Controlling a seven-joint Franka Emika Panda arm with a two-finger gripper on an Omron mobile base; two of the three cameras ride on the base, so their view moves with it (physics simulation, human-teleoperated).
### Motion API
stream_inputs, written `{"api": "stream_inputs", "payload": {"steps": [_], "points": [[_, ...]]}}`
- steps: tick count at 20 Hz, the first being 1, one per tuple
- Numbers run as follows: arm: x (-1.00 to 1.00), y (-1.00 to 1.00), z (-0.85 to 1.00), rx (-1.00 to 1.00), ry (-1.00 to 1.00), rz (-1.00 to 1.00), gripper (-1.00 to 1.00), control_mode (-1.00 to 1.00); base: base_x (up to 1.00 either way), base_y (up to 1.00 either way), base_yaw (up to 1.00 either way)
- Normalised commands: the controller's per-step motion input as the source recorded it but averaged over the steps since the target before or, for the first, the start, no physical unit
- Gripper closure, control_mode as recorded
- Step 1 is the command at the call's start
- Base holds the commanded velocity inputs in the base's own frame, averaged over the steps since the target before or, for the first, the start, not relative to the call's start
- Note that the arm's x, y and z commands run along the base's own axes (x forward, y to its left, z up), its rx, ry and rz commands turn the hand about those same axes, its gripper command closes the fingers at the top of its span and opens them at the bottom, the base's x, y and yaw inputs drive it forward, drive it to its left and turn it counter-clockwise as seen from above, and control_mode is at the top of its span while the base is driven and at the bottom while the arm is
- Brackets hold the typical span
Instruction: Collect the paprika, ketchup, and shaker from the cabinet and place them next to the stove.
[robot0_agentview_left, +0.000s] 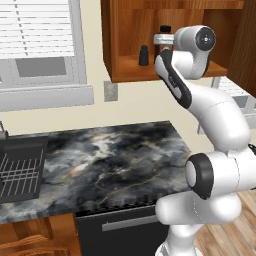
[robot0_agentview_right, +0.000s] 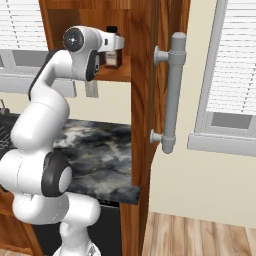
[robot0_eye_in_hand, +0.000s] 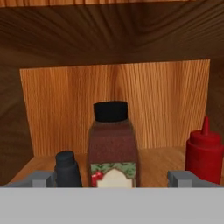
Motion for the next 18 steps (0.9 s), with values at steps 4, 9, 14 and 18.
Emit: {"api": "stream_inputs", "payload": {"steps": [4,9,14,18], "points": [[0.08,-0.02,0.00,-0.02,0.00,0.00,-1.00,-1.00,0.00,0.00,0.00],[0.15,0.00,0.00,-0.02,0.00,0.00,-1.00,-1.00,0.00,0.00,0.00],[0.21,0.00,0.00,0.00,0.00,0.00,-1.00,-1.00,0.00,0.00,0.00],[0.21,0.00,0.00,0.00,0.00,0.00,-1.00,-1.00,0.00,0.00,0.00]]}}
